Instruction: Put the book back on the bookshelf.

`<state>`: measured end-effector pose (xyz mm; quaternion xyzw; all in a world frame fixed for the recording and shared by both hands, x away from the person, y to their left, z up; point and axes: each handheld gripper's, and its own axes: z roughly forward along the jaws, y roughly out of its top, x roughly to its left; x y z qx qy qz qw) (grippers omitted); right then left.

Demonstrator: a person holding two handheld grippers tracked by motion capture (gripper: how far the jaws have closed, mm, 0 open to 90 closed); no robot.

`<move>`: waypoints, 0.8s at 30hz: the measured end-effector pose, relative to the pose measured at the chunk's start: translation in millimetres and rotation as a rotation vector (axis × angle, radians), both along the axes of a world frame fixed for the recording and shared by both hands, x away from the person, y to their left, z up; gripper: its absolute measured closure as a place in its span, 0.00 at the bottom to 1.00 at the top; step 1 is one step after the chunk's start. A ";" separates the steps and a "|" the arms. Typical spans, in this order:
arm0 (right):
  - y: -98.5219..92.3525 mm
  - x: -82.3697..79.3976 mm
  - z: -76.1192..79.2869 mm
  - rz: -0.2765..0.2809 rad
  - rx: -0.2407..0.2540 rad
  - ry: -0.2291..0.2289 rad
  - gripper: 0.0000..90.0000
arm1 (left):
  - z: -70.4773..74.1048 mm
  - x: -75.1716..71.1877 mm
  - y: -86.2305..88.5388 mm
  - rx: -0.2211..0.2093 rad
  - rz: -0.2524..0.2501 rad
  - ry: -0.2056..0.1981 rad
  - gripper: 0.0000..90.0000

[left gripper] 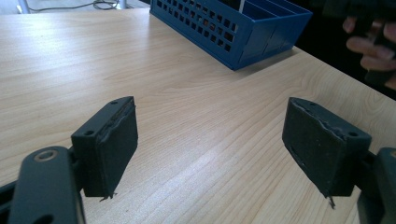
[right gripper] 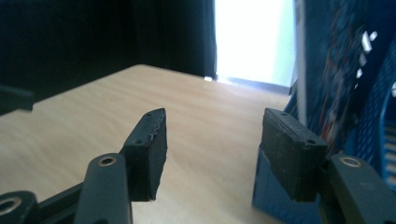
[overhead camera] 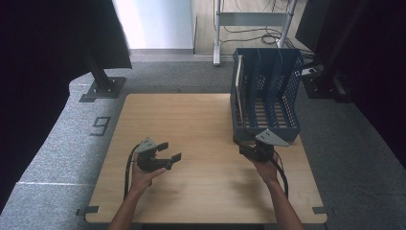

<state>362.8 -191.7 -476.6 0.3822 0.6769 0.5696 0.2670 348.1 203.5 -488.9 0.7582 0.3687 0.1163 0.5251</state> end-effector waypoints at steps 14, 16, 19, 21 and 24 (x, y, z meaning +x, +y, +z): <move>10.7 -25.5 -35.8 0.066 -0.039 0.064 0.44 | -2.8 0.6 -0.7 0.009 0.006 0.006 0.21; 11.6 -27.7 -40.9 0.072 -0.047 0.080 0.44 | -4.2 0.7 -2.1 0.014 0.005 0.010 0.21; 12.1 -30.2 -47.1 0.076 -0.055 0.101 0.44 | -5.6 0.3 -4.2 0.025 0.001 0.011 0.21; 12.0 -30.8 -50.1 0.076 -0.060 0.112 0.44 | -6.3 -0.1 -5.4 0.029 0.000 0.013 0.21; 10.9 -30.5 -52.9 0.060 -0.063 0.111 0.44 | -7.3 -0.1 -6.8 0.035 -0.004 0.014 0.21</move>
